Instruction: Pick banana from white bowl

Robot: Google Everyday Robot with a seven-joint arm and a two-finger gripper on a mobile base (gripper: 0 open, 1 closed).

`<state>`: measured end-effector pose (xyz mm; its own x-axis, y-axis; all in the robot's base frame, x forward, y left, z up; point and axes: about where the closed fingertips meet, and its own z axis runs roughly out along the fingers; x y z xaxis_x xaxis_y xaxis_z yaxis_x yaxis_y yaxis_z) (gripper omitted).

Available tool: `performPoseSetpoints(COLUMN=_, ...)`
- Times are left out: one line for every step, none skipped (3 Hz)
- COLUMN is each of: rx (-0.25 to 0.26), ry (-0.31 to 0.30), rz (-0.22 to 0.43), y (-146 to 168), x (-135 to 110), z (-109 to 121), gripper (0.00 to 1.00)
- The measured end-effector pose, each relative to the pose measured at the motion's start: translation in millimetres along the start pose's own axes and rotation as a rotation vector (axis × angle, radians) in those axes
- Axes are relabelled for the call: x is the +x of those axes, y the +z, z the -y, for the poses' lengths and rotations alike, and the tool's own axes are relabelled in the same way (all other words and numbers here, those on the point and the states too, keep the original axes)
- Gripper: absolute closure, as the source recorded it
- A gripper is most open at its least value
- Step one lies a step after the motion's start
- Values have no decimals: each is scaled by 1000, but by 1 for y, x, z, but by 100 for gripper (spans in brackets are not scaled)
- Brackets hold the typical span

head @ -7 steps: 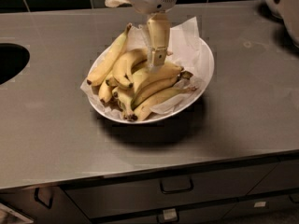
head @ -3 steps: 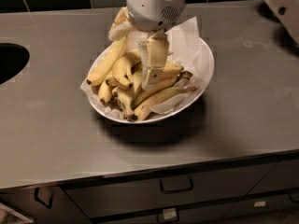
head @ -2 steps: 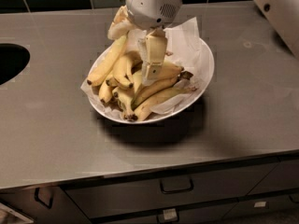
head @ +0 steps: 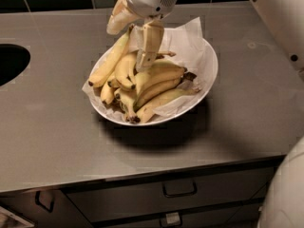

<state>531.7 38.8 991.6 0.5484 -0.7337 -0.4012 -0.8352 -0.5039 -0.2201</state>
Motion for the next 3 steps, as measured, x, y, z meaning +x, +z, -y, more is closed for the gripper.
performPoseSetpoints(rx=-13, ry=0, rz=14, y=4, x=4, z=-2, gripper=29)
performPoseSetpoints(rx=-31, ry=-6, rz=31, y=13, x=8, z=0, gripper=29)
performPoseSetpoints(rx=-47, ry=-10, rz=43, y=20, x=11, z=2, gripper=32)
